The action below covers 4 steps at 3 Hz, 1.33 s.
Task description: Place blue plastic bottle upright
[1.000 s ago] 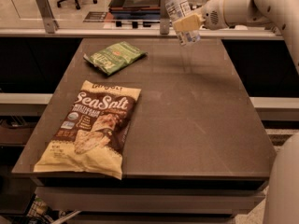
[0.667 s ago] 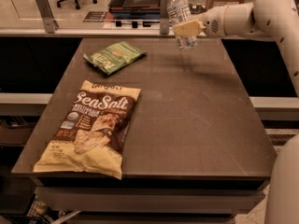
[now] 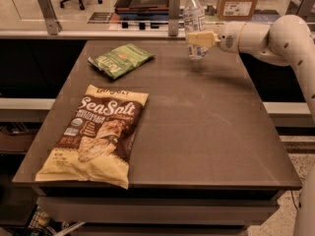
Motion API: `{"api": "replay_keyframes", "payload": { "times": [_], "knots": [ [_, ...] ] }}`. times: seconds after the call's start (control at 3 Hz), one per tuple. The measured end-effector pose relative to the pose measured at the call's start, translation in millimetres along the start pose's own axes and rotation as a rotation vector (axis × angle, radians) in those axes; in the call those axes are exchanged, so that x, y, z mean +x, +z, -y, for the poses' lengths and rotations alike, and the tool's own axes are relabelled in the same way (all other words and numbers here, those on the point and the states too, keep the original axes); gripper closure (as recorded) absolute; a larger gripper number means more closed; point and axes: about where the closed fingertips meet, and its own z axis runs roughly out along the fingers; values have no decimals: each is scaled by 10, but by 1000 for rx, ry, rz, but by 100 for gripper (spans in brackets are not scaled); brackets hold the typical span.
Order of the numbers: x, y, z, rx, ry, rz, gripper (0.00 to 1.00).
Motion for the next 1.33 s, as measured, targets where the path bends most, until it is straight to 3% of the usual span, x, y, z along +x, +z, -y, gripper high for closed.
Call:
{"api": "replay_keyframes", "payload": {
  "times": [0.33,1.0,1.33],
  "knots": [
    [63,-36,27,27,-1,41,100],
    [147,-78,105,115,-66,79,100],
    [186,17,189,132,-104,126,100]
  ]
}}
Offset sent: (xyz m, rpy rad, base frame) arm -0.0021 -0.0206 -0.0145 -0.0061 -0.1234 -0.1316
